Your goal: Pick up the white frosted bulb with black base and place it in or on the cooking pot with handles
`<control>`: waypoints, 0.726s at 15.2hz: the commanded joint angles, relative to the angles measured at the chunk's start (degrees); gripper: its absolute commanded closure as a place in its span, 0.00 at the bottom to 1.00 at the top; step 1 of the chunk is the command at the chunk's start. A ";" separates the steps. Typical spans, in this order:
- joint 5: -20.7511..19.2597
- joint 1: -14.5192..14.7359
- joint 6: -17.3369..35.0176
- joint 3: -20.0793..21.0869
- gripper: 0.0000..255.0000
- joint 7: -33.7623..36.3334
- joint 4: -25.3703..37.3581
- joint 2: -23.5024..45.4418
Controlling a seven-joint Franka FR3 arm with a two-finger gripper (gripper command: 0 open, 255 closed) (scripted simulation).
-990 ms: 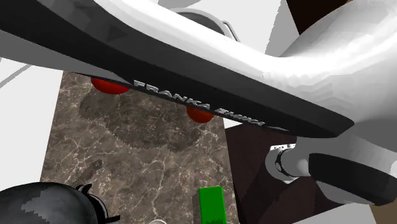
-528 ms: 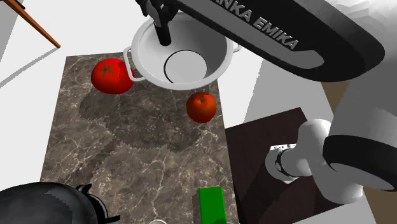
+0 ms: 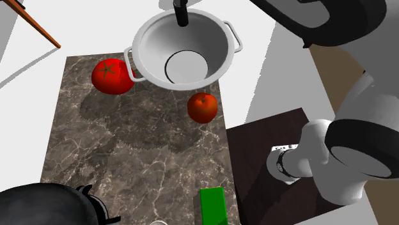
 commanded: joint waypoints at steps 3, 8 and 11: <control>-3.21 2.37 4.56 0.71 1.00 1.97 -7.61 -3.87; -6.13 3.99 9.35 1.64 1.00 4.21 -15.39 -7.58; -7.46 4.52 11.99 2.13 1.00 5.36 -19.47 -9.34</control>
